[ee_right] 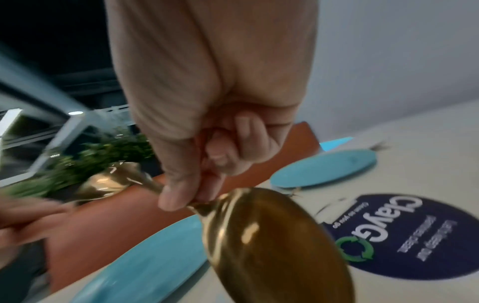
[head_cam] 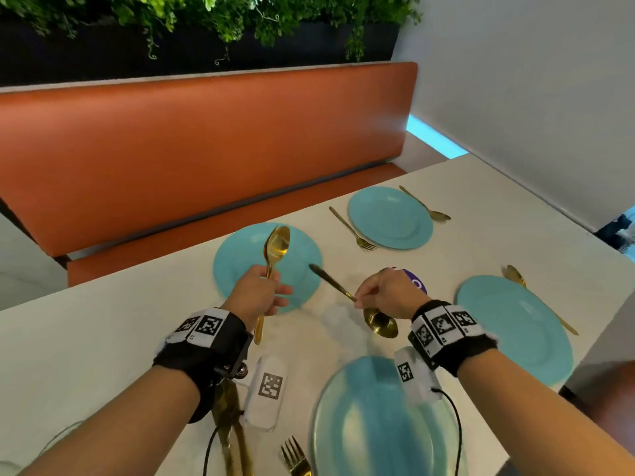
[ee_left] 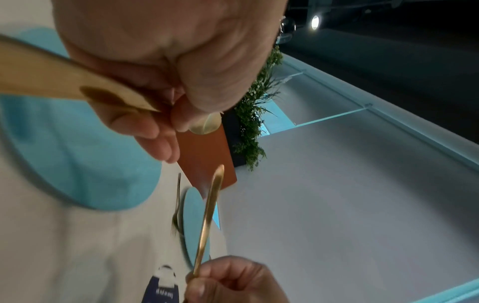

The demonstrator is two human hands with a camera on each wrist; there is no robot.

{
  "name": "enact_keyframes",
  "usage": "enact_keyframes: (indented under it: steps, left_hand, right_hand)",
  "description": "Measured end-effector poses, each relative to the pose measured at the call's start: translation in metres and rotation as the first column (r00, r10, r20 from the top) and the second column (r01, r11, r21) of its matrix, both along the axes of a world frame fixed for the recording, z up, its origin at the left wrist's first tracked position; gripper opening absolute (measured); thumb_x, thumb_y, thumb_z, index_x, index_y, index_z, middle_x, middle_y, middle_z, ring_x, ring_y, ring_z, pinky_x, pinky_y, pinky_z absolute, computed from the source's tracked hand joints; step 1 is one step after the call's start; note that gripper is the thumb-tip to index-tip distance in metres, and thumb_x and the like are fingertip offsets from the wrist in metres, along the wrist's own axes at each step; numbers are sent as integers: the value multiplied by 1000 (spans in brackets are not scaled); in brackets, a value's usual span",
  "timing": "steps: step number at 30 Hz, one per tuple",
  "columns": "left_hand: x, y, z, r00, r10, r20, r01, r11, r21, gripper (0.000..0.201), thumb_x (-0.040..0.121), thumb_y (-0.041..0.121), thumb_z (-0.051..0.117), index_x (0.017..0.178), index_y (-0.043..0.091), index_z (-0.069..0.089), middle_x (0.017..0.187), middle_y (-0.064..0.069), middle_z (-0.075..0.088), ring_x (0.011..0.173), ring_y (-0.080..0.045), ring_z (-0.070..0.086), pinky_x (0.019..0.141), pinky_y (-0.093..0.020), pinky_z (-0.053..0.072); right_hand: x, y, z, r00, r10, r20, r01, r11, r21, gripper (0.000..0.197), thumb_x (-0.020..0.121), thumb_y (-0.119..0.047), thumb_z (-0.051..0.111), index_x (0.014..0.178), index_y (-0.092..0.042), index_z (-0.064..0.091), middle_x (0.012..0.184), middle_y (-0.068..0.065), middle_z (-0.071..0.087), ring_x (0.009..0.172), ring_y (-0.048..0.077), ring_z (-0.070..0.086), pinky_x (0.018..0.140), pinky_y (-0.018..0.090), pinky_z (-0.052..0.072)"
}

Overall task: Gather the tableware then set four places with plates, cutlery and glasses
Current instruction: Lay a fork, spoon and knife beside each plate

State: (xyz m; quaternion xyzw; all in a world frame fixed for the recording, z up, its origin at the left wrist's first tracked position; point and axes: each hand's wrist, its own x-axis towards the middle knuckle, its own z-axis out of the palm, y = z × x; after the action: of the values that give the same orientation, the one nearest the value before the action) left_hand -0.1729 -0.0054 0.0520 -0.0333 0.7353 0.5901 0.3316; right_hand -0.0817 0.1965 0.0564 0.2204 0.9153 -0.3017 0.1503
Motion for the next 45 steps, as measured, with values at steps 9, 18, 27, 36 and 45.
enact_keyframes:
  steps: [9, 18, 27, 36, 45]
  left_hand:
    - [-41, 2, -11, 999, 34, -22, -35, 999, -28, 12, 100, 18, 43, 108, 11, 48, 83, -3, 64, 61, -12, 51, 53, -22, 38]
    - [-66, 0, -27, 997, 72, -20, -72, 997, -3, 7, 99, 22, 47, 100, 16, 50, 82, -2, 65, 59, -12, 49, 52, -22, 38]
    - [-74, 3, -36, 997, 74, 13, -74, 997, 0, 16, 99, 24, 45, 108, 13, 52, 82, -2, 66, 60, -12, 51, 52, -22, 40]
    - [-76, -5, -42, 996, 81, 23, -81, 997, -11, 16, 99, 24, 46, 109, 13, 53, 83, -3, 66, 59, -12, 50, 53, -21, 40]
    - [-76, -8, -40, 996, 86, 22, -86, 996, -14, 18, 99, 24, 46, 112, 13, 53, 84, -2, 66, 62, -12, 51, 54, -21, 41]
  right_hand:
    - [-105, 28, -57, 963, -149, 223, 114, 980, 162, 41, 89, -35, 59, 122, -10, 63, 129, 7, 60, 121, 23, 54, 97, 26, 43]
    - [-165, 42, -94, 916, -63, 397, -127, 892, 434, 56, 88, -56, 48, 114, -8, 61, 113, 6, 64, 108, 24, 59, 84, 30, 45]
    - [-190, 47, -99, 934, -105, 343, -72, 882, 465, 44, 84, -51, 60, 81, -9, 52, 87, 4, 56, 90, 23, 60, 81, 30, 48]
    - [-199, 44, -98, 934, -151, 325, -1, 906, 423, 58, 76, -61, 64, 66, -9, 40, 62, 3, 44, 71, 19, 49, 66, 29, 41]
    - [-199, 41, -99, 945, -158, 285, 28, 911, 412, 56, 76, -59, 65, 68, -8, 44, 79, 5, 52, 77, 21, 51, 70, 29, 42]
